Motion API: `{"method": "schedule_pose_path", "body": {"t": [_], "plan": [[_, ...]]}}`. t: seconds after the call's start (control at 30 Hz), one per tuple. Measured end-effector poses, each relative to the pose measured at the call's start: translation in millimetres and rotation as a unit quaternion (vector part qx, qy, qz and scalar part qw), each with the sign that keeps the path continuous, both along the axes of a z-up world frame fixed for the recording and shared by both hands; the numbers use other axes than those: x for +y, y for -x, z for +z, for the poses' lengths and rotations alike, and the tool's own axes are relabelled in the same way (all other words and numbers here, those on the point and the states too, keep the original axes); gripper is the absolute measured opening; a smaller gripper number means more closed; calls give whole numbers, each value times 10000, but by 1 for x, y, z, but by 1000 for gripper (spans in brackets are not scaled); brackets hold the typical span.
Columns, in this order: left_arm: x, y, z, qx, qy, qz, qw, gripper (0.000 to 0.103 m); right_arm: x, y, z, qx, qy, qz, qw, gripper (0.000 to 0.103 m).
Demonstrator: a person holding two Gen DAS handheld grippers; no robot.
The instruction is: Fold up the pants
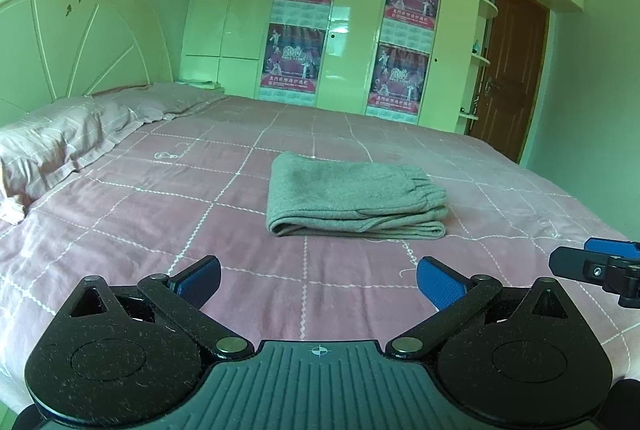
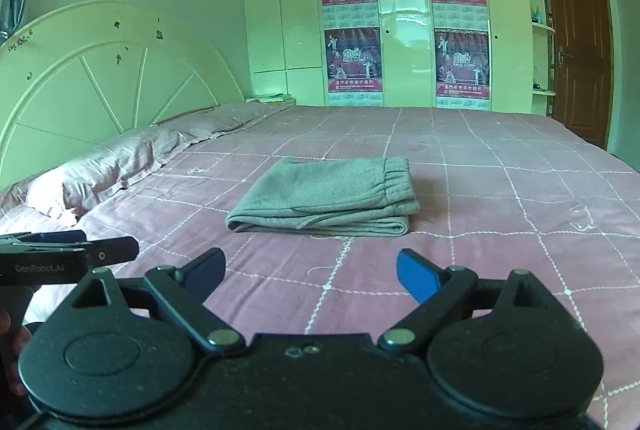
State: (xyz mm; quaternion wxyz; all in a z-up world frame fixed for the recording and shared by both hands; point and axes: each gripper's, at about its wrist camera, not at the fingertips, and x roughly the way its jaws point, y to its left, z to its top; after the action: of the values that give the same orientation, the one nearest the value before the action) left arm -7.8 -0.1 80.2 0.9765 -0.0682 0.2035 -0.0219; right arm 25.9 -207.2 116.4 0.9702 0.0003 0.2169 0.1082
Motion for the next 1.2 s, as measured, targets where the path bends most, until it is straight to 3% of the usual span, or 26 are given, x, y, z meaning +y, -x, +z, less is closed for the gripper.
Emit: {"method": "schedule_pose_path", "body": {"t": [1.2], "plan": [[-5,2,4,-11,-41,-151,9999,103,-4,-2,-2,70,2,-122,9999,88]]}}
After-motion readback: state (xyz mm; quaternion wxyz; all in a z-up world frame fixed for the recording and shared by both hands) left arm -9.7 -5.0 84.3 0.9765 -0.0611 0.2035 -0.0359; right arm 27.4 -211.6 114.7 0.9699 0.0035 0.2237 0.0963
